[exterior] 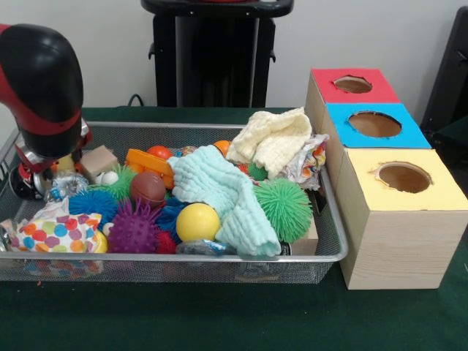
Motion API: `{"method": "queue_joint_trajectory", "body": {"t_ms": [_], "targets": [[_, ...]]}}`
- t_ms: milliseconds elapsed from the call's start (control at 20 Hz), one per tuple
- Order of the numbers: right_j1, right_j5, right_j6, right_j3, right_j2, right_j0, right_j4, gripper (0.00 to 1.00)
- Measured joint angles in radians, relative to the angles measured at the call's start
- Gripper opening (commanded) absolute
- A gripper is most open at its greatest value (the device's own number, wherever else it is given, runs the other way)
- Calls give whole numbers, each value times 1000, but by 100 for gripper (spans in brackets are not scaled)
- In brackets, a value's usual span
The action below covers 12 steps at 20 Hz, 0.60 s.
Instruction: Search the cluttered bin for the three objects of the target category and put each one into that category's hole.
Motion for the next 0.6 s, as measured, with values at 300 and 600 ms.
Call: {"method": "queue_joint_trajectory", "body": {"t_ms": [300,600], "targets": [[10,33,0,-6,-4,-2,19,100],[39,109,0,-4,-6,-19,83,100]]}}
